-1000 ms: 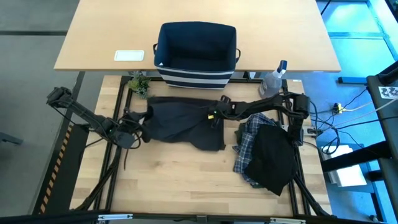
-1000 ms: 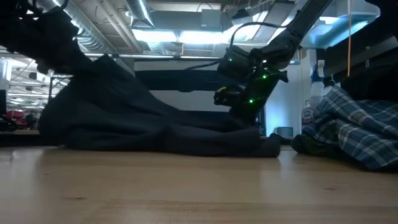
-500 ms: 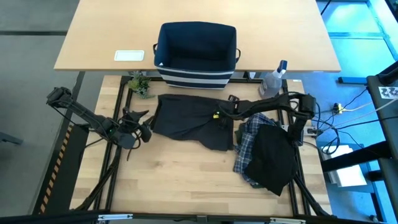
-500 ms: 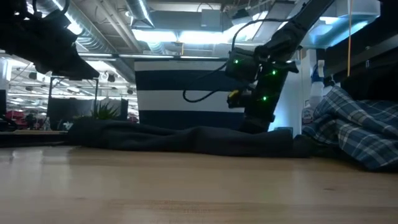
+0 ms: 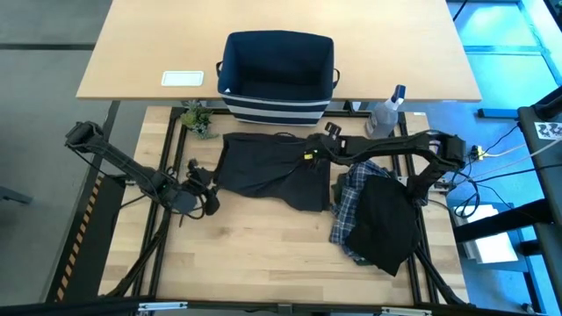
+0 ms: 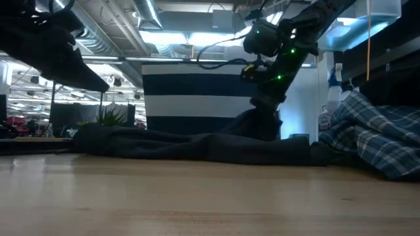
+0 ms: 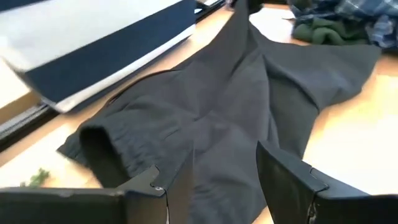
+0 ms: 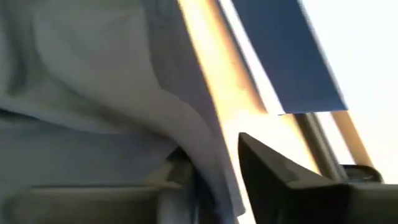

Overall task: Fold Laundry from Bin
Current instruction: Fold the black shorts

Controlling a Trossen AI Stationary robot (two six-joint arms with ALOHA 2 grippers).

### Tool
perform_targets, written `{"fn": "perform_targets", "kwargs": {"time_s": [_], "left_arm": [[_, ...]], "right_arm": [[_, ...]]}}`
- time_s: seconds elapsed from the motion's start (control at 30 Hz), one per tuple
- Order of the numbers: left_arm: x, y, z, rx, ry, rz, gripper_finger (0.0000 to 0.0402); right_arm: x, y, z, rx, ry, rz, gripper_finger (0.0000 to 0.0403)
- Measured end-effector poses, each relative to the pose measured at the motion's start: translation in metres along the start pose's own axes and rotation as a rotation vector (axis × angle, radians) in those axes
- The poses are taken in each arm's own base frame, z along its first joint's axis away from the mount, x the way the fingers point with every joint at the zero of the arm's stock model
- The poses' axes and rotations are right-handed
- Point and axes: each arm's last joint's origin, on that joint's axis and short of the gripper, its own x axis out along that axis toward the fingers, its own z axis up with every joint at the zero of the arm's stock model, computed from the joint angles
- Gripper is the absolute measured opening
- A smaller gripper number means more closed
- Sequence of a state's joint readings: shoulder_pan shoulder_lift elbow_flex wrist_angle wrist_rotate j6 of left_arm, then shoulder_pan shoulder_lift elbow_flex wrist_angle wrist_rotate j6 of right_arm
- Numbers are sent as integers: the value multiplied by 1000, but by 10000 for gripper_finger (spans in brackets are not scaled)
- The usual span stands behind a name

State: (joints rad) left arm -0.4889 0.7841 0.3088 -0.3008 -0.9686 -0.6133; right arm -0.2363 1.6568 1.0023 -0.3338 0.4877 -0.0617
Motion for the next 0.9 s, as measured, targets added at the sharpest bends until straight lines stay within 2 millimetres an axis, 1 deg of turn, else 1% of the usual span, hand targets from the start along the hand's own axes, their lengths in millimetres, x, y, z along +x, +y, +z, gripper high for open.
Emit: {"fn": "perform_targets", "kwargs": {"time_s": [0.2,0.27,0.33,0.47,0.57,0.7,0.83,0.9], "left_arm": [[8,-13,-2,89,-9,-13,166],[10,-16,-4,107,6,-13,166],[14,-17,-7,126,31,-13,166],[22,-19,-12,133,82,-9,166],[29,-20,-13,139,106,-13,166],[38,-21,-13,167,119,-16,166],[44,-20,-13,170,132,-10,166],[46,-19,-13,165,135,2,166]], "right_arm": [[-8,-7,1,-7,-11,-96,178],[-14,-11,3,5,-27,-106,200],[-21,-14,5,33,-58,-82,214],[-36,-10,11,59,-140,58,217],[-48,2,16,29,-201,120,208],[-63,11,19,-22,-231,88,200],[-75,9,24,-37,-216,22,203],[-78,9,27,-38,-215,62,208]]}}
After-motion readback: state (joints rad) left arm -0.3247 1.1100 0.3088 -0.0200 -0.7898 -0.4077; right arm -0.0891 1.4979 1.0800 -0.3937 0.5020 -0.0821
